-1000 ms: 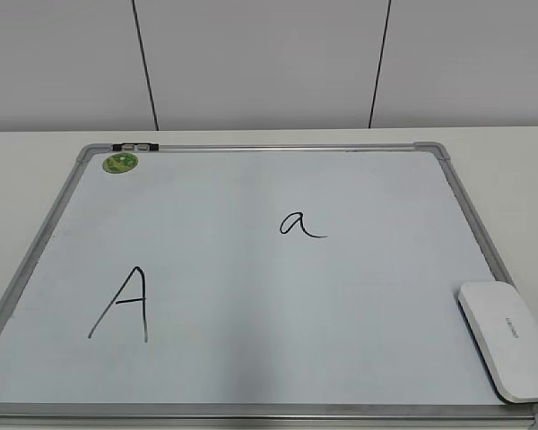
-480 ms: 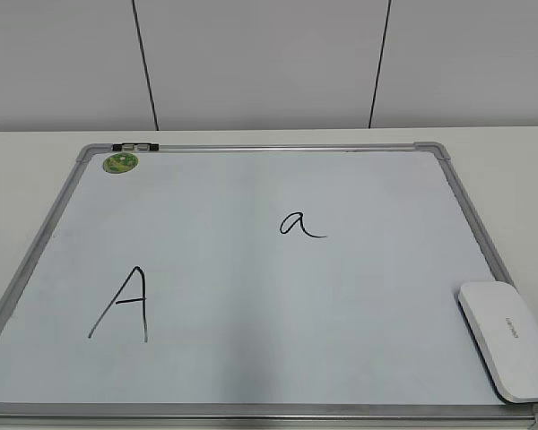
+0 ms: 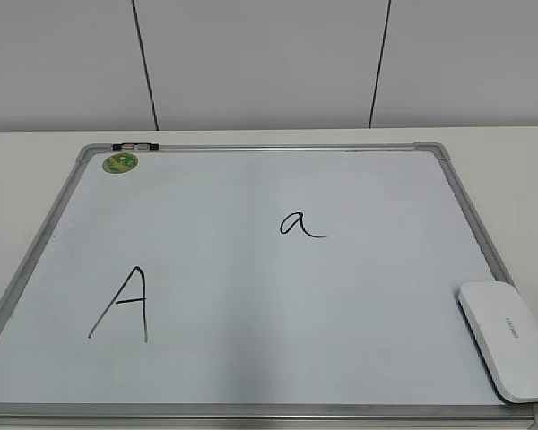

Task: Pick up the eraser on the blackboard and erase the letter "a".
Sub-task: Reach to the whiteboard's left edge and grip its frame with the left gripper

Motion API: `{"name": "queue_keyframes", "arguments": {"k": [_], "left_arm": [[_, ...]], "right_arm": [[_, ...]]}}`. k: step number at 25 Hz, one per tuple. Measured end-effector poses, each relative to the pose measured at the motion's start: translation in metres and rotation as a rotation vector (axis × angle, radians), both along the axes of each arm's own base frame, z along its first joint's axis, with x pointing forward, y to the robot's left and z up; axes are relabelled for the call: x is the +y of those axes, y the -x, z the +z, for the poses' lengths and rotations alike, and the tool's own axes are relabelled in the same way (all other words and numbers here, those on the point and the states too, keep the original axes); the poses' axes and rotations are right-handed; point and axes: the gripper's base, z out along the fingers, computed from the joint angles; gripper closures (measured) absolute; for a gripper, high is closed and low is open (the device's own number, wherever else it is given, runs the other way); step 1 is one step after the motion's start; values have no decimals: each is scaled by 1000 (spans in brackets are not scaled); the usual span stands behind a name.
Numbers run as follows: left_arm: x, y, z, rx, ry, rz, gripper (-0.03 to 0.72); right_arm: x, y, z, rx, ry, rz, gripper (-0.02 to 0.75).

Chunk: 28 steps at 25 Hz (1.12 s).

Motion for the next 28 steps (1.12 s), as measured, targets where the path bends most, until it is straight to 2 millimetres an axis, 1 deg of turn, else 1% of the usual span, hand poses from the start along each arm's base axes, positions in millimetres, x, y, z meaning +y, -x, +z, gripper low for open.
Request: {"name": "queue_keyframes", "arguments": {"k": [6, 8, 9, 10, 12, 14, 16, 18, 22, 25, 28], "left_arm": [[0, 0, 0, 0, 0, 0, 445], [0, 0, 0, 0, 0, 0, 426], [0, 0, 0, 0, 2, -1, 406], [0, 0, 1, -2, 2, -1, 370], [0, 1, 6, -16, 0, 0, 281], [1, 1, 16, -55, -4, 6, 189], [2, -7, 26, -89, -12, 18, 141], [3, -21, 35, -122, -13, 29, 120], [5, -65, 42, -98, -11, 44, 111], [7, -103, 39, -44, -9, 53, 109], [8, -142, 27, 30, -9, 62, 109]], "right_arm": [[0, 0, 0, 0, 0, 0, 151], [0, 0, 0, 0, 0, 0, 151], [0, 0, 0, 0, 0, 0, 151], [0, 0, 0, 0, 0, 0, 151], [0, 0, 0, 0, 0, 0, 151], [0, 0, 0, 0, 0, 0, 151], [0, 0, 0, 0, 0, 0, 151], [0, 0, 0, 0, 0, 0, 151], [0, 0, 0, 0, 0, 0, 151], [0, 0, 0, 0, 0, 0, 151], [0, 0, 0, 0, 0, 0, 151]]}}
